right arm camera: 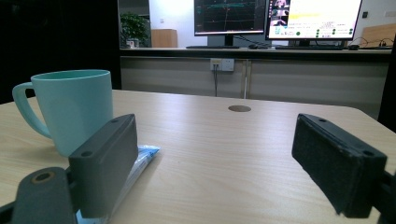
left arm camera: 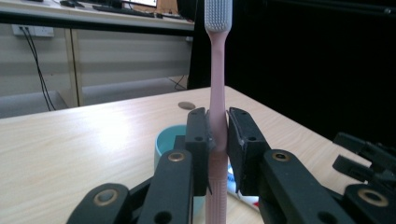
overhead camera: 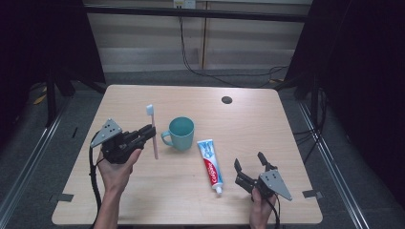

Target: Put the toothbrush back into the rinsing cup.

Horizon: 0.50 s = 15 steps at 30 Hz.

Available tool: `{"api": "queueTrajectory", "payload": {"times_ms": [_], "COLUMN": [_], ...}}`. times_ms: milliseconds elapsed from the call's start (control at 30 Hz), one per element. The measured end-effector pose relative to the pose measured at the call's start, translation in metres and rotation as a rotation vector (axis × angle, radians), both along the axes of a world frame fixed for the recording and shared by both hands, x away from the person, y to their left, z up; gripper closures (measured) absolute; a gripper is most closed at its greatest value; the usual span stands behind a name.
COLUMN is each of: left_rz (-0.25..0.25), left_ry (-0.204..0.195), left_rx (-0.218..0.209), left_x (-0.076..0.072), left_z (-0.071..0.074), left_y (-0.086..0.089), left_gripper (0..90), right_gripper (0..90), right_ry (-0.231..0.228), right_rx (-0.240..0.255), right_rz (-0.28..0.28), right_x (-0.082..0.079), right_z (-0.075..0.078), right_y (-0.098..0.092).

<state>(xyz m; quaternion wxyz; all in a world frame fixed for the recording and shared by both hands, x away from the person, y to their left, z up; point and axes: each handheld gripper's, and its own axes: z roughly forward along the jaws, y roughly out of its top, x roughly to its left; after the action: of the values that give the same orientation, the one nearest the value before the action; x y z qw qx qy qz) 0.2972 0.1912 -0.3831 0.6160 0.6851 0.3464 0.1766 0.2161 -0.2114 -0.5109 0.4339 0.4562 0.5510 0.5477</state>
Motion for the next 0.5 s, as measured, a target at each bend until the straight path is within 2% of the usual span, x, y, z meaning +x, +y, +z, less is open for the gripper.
{"api": "queueTrajectory", "payload": {"times_ms": [33,133,200,267,333,367,500], "left_rz": [0.003,0.004,-0.003,0.015,0.007,0.007,0.009], "left_ry": [-0.004,-0.033,-0.027,-0.054,-0.058,-0.069,-0.069], "left_rx": [-0.008,0.028,0.022,0.031,0.023,0.035,0.041], "left_x": [0.001,0.004,0.005,0.007,0.009,0.012,0.019], "left_z": [0.001,0.005,0.006,0.012,0.014,0.018,0.024], "left_y": [-0.001,-0.003,-0.004,-0.005,-0.005,-0.006,-0.011], "left_gripper": [79.2,79.2,79.2,79.2,79.2,79.2,79.2], "right_gripper": [13.7,13.7,13.7,13.7,13.7,13.7,13.7], "right_ry": [0.0,-0.001,-0.002,-0.002,-0.001,0.0,-0.002], "right_rx": [0.0,0.001,0.0,-0.004,-0.002,0.0,-0.003], "right_rz": [0.0,0.001,0.001,0.001,0.0,0.0,0.001], "right_x": [0.0,0.0,0.0,0.0,0.0,0.0,0.0], "right_z": [0.0,0.0,0.0,0.0,0.0,0.0,0.0], "right_y": [0.0,0.0,0.0,0.0,0.0,0.0,0.0]}}
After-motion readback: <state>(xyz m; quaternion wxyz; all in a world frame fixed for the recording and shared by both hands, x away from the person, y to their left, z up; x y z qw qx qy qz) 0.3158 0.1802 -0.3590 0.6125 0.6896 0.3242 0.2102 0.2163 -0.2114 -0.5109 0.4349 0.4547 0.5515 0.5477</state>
